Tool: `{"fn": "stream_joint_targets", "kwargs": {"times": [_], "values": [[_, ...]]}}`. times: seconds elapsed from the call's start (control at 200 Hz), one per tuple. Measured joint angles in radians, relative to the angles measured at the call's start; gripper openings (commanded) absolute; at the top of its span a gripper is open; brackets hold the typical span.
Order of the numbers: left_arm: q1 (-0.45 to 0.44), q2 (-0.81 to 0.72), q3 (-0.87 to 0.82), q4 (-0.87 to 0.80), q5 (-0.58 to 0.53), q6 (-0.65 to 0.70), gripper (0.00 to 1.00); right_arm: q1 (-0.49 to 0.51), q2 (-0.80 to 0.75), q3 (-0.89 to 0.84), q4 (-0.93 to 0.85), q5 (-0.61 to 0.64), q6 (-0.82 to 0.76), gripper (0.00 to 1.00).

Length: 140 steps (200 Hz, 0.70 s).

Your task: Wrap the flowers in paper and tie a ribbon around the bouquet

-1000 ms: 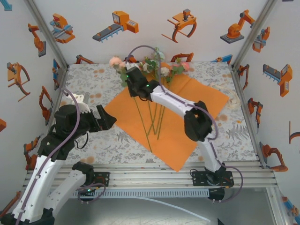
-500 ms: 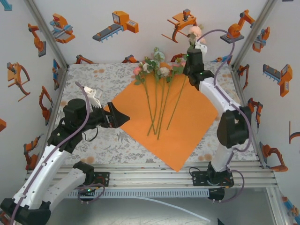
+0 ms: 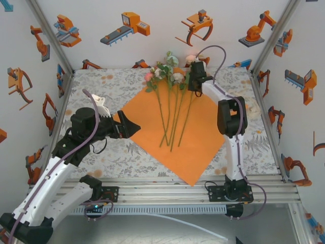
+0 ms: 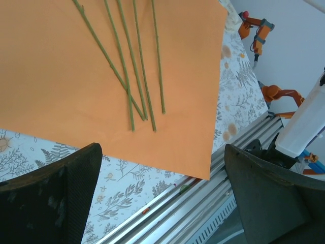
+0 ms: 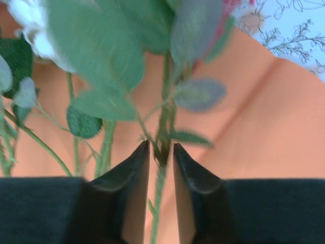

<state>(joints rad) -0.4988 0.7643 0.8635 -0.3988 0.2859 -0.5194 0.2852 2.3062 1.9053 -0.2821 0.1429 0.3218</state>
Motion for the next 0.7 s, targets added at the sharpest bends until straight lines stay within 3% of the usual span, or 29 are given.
{"fn": "stream_joint_targets", "kwargs": {"times": [0.135, 0.265, 0.395, 0.551, 0.701], "values": [[-0.006, 0.006, -0.011, -0.013, -0.037, -0.040, 0.98, -0.004, -0.025, 0.043, -0.052, -0.016, -0.039, 0.52], [-0.034, 0.034, -0.056, -0.023, -0.072, -0.093, 0.98, -0.005, -0.178, -0.056, -0.103, -0.034, -0.046, 0.56], [-0.127, 0.104, -0.082, -0.042, -0.120, -0.106, 0.97, -0.006, -0.522, -0.338, -0.137, -0.071, 0.002, 0.59], [-0.243, 0.171, -0.088, -0.027, -0.189, -0.083, 0.97, 0.002, -1.033, -0.771, -0.168, -0.128, 0.168, 0.66], [-0.334, 0.211, -0.133, 0.084, -0.193, 0.027, 0.97, 0.070, -1.326, -1.106, -0.304, -0.159, 0.334, 0.72]]}}
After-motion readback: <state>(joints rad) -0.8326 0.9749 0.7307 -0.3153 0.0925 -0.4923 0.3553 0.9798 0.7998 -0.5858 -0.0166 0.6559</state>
